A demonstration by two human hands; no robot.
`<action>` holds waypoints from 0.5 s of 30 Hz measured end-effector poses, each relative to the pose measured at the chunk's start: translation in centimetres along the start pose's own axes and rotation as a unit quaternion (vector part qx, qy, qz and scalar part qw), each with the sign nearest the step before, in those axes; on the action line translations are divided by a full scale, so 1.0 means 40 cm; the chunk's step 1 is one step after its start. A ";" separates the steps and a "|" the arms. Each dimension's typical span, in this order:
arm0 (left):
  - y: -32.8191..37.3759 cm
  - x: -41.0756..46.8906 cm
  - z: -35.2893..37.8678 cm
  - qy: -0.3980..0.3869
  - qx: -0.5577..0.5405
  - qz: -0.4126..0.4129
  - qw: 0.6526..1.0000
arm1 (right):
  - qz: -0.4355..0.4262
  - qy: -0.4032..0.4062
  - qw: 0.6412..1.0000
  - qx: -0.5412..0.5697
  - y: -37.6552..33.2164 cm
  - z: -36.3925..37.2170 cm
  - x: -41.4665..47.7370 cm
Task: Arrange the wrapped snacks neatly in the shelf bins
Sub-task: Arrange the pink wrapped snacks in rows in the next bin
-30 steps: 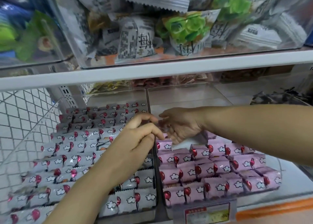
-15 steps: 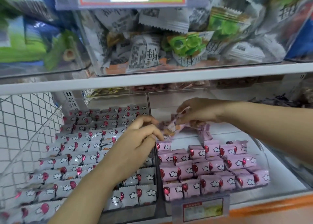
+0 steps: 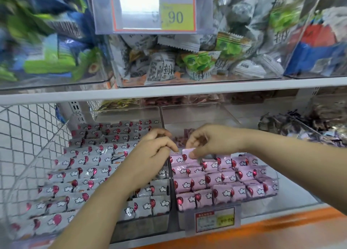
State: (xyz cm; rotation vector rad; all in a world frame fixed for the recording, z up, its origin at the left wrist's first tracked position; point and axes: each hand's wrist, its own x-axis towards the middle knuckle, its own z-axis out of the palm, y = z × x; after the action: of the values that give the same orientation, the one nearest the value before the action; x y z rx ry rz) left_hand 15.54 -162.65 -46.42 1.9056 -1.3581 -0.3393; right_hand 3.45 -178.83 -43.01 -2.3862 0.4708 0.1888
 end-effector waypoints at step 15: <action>0.016 0.045 0.022 -0.067 0.084 0.015 0.994 | 0.053 0.096 0.994 0.019 0.061 -0.072 0.046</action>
State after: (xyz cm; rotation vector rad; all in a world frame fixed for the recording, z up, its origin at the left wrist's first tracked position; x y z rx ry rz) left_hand 15.29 -164.74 -46.18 2.0269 -1.5458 -0.3534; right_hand 4.23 -182.93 -42.78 -2.3547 0.6854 -0.0020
